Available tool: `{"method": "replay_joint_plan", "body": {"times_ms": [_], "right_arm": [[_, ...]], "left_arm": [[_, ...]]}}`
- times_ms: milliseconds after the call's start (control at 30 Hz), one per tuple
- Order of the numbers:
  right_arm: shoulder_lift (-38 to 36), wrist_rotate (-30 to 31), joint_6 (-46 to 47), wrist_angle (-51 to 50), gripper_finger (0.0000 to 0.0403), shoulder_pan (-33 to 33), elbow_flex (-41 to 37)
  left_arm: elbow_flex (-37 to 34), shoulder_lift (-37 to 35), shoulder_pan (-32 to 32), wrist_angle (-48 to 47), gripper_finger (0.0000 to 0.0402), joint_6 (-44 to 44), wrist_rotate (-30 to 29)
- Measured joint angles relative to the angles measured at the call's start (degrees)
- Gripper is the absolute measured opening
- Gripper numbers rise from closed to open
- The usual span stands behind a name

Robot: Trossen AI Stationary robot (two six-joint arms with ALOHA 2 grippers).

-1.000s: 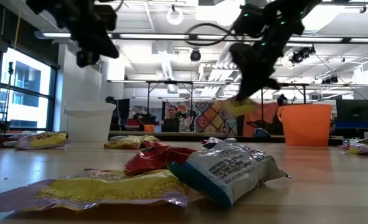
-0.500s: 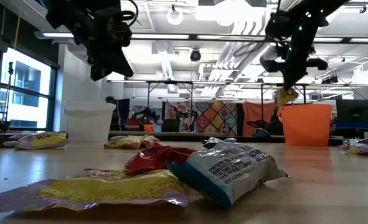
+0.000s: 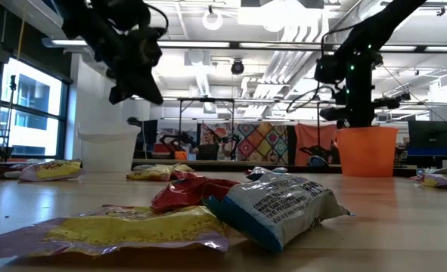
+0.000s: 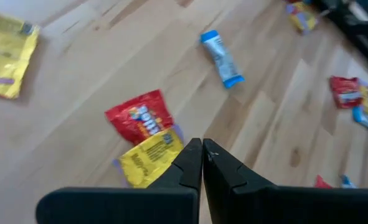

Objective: Sort candy
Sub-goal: Put the yellow candy into the orange bucket, then put the red candy into the purple bucket

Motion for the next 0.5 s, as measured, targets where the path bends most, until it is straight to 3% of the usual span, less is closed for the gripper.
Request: {"method": "replay_joint_plan", "body": {"times_ms": [200,500], "right_arm": [[-0.39,-1.7,0.01,-2.69,0.006,0.02,0.0],[-10.49,-5.67,0.03,-6.87,0.0174,1.06,0.0]], "left_arm": [[0.01,4.87,0.41,0.05,0.0016,-0.99,-0.7],[0.03,10.52,0.41,3.19,0.0114,-1.54,-0.7]]}}
